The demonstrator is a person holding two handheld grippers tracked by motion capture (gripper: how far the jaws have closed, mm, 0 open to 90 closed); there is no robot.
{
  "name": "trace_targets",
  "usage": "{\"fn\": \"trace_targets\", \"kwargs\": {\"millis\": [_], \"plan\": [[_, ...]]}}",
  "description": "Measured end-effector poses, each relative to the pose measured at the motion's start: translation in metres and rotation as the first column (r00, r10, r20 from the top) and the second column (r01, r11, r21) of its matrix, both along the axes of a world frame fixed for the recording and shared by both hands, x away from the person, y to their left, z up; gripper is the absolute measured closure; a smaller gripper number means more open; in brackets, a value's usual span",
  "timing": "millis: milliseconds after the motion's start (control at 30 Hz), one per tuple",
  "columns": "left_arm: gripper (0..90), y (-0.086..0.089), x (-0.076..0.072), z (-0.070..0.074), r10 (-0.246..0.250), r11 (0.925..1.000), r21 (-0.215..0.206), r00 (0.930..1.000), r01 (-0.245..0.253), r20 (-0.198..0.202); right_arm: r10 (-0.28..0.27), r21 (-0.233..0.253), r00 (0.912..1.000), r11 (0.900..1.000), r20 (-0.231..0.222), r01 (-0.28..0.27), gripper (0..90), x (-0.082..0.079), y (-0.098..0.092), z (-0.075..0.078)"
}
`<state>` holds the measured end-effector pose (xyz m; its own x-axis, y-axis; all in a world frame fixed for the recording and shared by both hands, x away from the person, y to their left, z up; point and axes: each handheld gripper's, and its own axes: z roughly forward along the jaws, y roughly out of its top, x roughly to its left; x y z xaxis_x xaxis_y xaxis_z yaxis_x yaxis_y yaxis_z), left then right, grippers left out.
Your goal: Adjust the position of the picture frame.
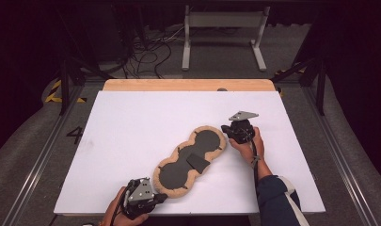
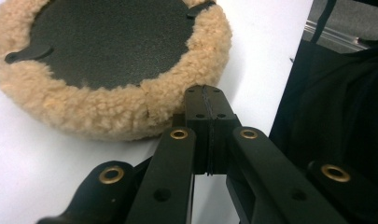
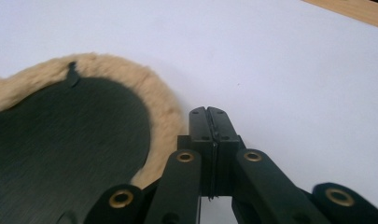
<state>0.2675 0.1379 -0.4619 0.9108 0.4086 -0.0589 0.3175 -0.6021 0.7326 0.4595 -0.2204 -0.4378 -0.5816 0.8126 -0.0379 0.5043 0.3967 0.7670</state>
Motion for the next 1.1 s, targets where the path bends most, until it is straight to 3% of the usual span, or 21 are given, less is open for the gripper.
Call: {"fn": "trace_targets", "kwargs": {"millis": [200, 267, 367, 500, 567, 633, 700, 800, 900, 1100], "plan": [[90.0, -0.006, -0.005, -0.004, 0.030, 0.9988, 0.038, 0.9995, -0.031, 0.007, 0.020, -0.027, 0.9989, 0.999, -0.043, -0.022, 90.0, 0.023, 0.006, -0.006], [90.0, -0.006, -0.005, -0.004, 0.038, 0.9983, 0.043, 0.9991, -0.039, 0.016, 0.088, -0.092, 0.9943, 0.991, -0.059, -0.094, 89.7, 0.028, 0.011, -0.012], [90.0, -0.003, -0.002, -0.004, 0.054, 0.9973, 0.048, 0.9984, -0.055, 0.014, 0.122, -0.064, 0.9906, 0.990, -0.060, -0.126, 90.0, 0.030, 0.009, -0.014], [90.0, 0.004, 0.003, -0.003, 0.085, 0.9954, 0.045, 0.9964, -0.085, 0.007, 0.140, -0.075, 0.9874, 0.987, -0.073, -0.146, 90.0, 0.028, 0.006, -0.012], [90.0, 0.009, 0.007, -0.004, 0.095, 0.9949, 0.036, 0.9955, -0.094, -0.007, 0.135, -0.049, 0.9870, 0.989, -0.087, -0.140, 90.0, 0.026, 0.001, -0.012], [90.0, 0.013, 0.012, -0.004, 0.083, 0.9959, 0.036, 0.9965, -0.082, -0.012, 0.131, -0.043, 0.9878, 0.990, -0.085, -0.135, 90.0, 0.019, -0.005, -0.013], [90.0, 0.016, 0.016, -0.003, 0.079, 0.9951, 0.058, 0.9967, -0.080, 0.021, 0.125, -0.039, 0.9886, 0.991, -0.084, -0.129, 90.0, 0.016, -0.008, -0.013], [90.0, 0.023, 0.023, -0.003, 0.076, 0.9953, 0.058, 0.9969, -0.077, 0.022, 0.119, -0.017, 0.9888, 0.992, -0.090, -0.121, 90.0, 0.009, -0.014, -0.014], [90.0, 0.029, 0.031, -0.003, 0.080, 0.9957, 0.046, 0.9968, -0.080, -0.002, 0.128, 0.001, 0.9877, 0.992, -0.090, -0.129, 90.0, 0.001, -0.021, -0.015], [89.0, 0.044, 0.036, -0.004, 0.147, 0.9885, 0.037, 0.9891, -0.147, -0.008, 0.121, -0.008, 0.9891, 0.992, -0.083, -0.122, 90.0, -0.009, -0.023, -0.015]]}}
